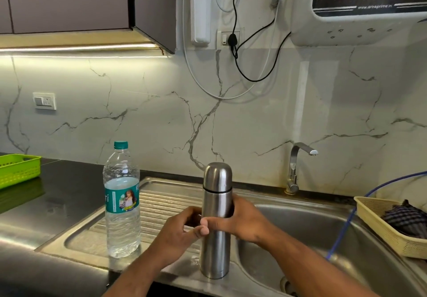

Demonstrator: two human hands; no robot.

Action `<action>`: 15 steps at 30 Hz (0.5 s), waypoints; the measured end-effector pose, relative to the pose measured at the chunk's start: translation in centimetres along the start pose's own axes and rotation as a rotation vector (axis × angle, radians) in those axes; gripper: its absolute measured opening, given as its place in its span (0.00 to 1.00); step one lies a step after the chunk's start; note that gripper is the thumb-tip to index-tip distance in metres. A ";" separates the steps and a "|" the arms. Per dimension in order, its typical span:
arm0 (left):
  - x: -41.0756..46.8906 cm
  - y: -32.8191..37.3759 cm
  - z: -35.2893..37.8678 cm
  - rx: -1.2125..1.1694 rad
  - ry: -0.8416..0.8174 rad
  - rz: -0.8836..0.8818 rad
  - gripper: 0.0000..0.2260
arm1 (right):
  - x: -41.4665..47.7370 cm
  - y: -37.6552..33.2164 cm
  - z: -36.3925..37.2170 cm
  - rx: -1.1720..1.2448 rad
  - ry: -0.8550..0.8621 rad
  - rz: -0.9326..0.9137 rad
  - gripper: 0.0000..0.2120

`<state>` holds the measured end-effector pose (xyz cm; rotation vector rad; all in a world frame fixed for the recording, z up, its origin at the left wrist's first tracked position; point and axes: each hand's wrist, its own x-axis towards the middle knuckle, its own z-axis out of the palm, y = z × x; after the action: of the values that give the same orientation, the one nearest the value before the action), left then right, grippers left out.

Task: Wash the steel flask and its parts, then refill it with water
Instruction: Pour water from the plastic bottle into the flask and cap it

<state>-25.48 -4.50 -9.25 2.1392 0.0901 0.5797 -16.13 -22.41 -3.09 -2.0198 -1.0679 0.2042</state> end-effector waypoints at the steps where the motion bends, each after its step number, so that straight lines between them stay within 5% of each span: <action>1: 0.0 -0.5 -0.2 0.031 0.036 0.017 0.40 | 0.1 0.2 0.2 0.027 0.008 0.001 0.28; 6: -0.1 -1.8 0.0 0.025 0.280 0.034 0.27 | 1.3 0.3 -0.2 0.008 0.037 0.011 0.28; 15: 1.0 -2.6 0.4 0.364 0.169 0.013 0.03 | 9.8 -0.3 -2.9 -0.020 0.209 0.036 0.28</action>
<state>-24.00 -2.93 -11.13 2.4373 0.2948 0.8003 -8.76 -16.77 1.15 -2.0290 -0.9056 0.0002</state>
